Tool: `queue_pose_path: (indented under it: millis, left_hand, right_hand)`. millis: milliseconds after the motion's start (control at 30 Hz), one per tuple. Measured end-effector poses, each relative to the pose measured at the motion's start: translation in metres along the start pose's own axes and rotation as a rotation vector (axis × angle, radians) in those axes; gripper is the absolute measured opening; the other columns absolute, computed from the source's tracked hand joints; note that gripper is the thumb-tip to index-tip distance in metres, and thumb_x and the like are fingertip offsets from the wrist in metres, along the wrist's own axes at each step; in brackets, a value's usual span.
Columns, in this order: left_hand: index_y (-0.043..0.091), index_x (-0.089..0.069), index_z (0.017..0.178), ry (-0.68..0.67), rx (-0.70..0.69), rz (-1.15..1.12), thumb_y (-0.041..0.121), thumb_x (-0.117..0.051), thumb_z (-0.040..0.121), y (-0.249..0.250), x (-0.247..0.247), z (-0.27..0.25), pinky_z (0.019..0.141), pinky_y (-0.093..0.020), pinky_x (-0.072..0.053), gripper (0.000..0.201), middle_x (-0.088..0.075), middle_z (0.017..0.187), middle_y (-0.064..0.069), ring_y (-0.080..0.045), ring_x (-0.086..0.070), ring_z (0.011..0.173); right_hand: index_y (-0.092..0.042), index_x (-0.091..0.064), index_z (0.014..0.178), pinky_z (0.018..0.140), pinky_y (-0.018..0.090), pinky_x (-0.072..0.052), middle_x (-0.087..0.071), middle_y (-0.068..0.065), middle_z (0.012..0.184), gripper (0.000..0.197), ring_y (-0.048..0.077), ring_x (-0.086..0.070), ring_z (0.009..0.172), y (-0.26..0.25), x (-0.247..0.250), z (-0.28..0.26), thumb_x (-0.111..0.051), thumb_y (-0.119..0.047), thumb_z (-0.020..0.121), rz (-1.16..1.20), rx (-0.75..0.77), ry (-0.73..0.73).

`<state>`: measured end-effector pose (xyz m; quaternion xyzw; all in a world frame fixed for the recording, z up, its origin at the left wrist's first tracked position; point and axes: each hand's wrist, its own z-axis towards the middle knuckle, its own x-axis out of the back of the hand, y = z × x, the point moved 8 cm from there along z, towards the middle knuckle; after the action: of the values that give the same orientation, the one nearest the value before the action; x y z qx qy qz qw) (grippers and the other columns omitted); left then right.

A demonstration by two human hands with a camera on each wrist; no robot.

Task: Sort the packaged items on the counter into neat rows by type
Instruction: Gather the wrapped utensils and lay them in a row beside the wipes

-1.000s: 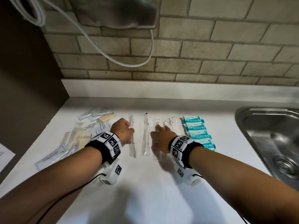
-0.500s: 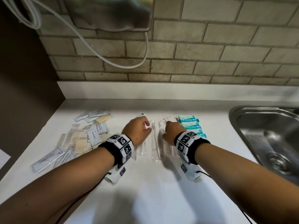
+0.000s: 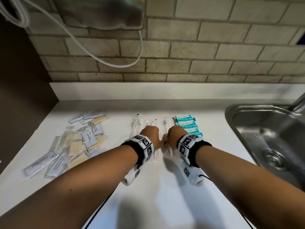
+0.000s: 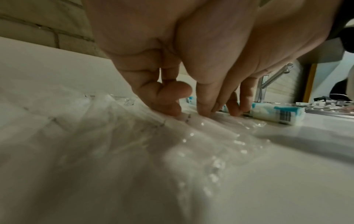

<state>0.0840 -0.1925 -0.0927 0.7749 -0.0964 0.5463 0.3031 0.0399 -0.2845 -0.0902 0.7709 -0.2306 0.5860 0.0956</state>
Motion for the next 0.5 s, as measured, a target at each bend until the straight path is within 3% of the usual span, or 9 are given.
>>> queue_pose_path:
  millis: [133,267,300,400,500]
  left_hand:
    - [0.005,-0.064,0.08,-0.01,0.067,-0.081,0.036,-0.067,0.081,-0.007,0.001,0.001,0.067,-0.035,-0.06,0.032,-0.069,0.075,-0.012,-0.029,-0.071,0.073]
    - [0.011,-0.052,0.081,0.018,0.139,-0.176,0.036,-0.071,0.076,-0.011,0.003,-0.001,0.075,-0.039,-0.058,0.032,-0.063,0.071,-0.006,-0.027,-0.065,0.07]
    - [0.013,-0.048,0.084,0.038,0.153,-0.236,0.033,-0.071,0.075,-0.012,0.004,-0.003,0.073,-0.039,-0.056,0.032,-0.062,0.074,-0.006,-0.027,-0.062,0.068]
    - [0.013,-0.043,0.098,0.054,0.196,-0.571,0.016,-0.064,0.079,-0.013,0.0,-0.005,0.046,-0.029,-0.046,0.029,-0.066,0.089,-0.017,-0.028,-0.057,0.056]
    - [0.016,-0.042,0.095,0.028,0.242,-0.69,0.003,-0.057,0.083,-0.019,-0.008,-0.005,0.045,-0.023,-0.043,0.023,-0.063,0.087,-0.018,-0.026,-0.053,0.054]
  right_hand:
    - [-0.007,-0.065,0.102,0.082,0.033,-0.055,-0.067,0.008,0.101,0.029,0.025,-0.065,0.09,-0.006,-0.002,-0.002,-0.061,-0.032,0.088,-0.069,0.032,0.002]
    - [-0.003,-0.058,0.115,0.084,0.036,-0.049,-0.062,0.014,0.114,0.036,0.033,-0.061,0.105,-0.003,-0.002,0.002,-0.064,-0.022,0.084,0.089,-0.022,-0.005]
    - [-0.003,-0.055,0.118,0.085,0.037,-0.049,-0.061,0.013,0.114,0.038,0.032,-0.06,0.105,-0.002,0.0,0.001,-0.063,-0.021,0.085,0.107,-0.044,-0.004]
    - [-0.006,-0.044,0.124,0.089,0.038,-0.05,-0.057,0.011,0.112,0.045,0.03,-0.06,0.103,0.002,0.009,0.002,-0.06,-0.021,0.085,0.146,-0.091,0.038]
    - [-0.005,-0.037,0.126,0.087,0.04,-0.053,-0.06,0.011,0.105,0.051,0.03,-0.062,0.095,0.005,0.016,0.0,-0.058,-0.012,0.08,0.197,-0.115,0.058]
